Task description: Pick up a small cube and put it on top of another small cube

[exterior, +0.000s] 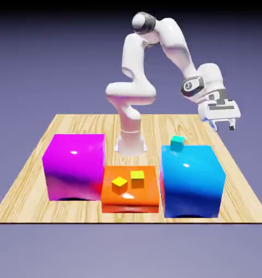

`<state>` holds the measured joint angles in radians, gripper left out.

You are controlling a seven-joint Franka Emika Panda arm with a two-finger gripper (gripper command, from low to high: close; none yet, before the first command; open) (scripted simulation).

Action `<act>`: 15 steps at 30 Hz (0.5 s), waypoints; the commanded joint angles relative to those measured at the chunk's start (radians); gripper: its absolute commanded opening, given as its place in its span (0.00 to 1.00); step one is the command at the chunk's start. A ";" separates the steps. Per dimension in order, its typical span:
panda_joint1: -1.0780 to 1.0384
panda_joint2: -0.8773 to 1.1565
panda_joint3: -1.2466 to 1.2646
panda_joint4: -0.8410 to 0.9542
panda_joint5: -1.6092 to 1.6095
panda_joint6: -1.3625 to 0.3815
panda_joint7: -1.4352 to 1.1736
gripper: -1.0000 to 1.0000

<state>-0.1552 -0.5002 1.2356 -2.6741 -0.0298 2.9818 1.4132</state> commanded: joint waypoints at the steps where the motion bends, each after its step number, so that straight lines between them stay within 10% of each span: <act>1: -0.006 0.002 0.036 0.003 0.000 -0.001 0.020 0.50; 15: -0.464 0.084 0.544 -0.214 0.164 0.217 0.284 0.50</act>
<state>-0.6193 -0.4160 1.7792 -2.8881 0.1345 3.1987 1.6976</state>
